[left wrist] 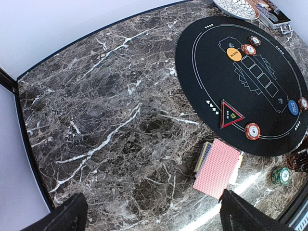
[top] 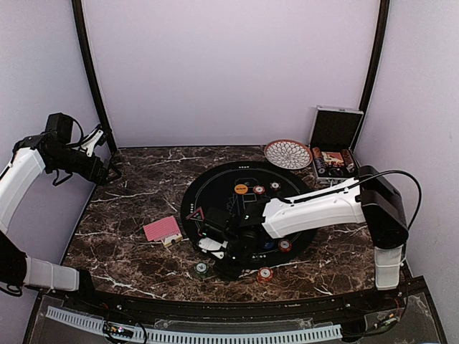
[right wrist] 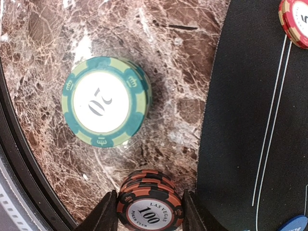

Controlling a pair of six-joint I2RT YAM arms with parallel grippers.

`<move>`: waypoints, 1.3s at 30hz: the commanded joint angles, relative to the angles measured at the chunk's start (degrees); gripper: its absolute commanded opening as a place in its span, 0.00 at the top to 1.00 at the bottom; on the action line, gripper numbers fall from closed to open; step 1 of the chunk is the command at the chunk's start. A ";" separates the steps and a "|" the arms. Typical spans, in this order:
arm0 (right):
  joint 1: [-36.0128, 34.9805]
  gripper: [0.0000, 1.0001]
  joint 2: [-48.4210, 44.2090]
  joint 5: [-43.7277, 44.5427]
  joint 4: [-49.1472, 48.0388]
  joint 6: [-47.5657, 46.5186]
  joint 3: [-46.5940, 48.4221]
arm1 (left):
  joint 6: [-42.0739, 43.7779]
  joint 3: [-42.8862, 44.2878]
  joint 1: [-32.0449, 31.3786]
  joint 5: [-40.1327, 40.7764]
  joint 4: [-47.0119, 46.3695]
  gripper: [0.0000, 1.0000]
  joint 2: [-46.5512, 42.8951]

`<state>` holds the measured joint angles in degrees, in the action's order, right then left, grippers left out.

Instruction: Distribute texas hold em gaming equipment

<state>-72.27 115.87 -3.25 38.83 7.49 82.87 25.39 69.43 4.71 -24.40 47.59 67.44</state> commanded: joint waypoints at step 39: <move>6.86 0.82 7.27 6.91 -2.73 1.82 14.17 | 1.17 0.50 -0.14 0.07 1.72 0.01 -2.71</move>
<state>-66.39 120.70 4.54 37.47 7.84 95.83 25.91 69.43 4.64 -24.16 48.14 66.50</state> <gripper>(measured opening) 0.382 0.987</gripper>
